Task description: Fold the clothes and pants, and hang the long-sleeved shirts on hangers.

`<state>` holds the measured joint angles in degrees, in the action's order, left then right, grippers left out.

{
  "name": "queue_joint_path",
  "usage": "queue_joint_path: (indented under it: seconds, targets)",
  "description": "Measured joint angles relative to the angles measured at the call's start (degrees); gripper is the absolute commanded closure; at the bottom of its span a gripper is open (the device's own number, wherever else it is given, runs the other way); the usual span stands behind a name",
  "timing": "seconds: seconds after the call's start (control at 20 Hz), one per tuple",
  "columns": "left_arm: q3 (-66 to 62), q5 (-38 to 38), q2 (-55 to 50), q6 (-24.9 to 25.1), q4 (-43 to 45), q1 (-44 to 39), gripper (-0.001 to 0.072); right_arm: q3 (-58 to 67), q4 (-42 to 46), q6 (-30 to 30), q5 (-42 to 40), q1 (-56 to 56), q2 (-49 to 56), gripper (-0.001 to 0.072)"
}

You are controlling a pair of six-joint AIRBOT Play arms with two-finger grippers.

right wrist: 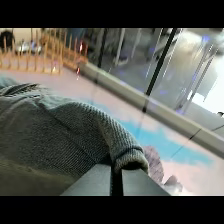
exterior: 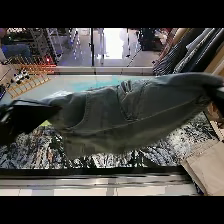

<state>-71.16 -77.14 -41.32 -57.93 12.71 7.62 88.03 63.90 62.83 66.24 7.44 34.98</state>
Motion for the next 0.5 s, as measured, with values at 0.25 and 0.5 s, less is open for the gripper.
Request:
queue_joint_path:
  seconds: [0.25,0.5]
  targets:
    - [2.01,5.79,-4.59,-3.43,7.34,-0.48,0.0699,0.00,0.39,0.11,1.97,0.02,12.37,0.0657]
    - [5.64,16.20,-24.26,0.28,9.81,-3.13,0.0679,-0.07,-2.47,0.83,-2.54,0.02,37.29,0.0657]
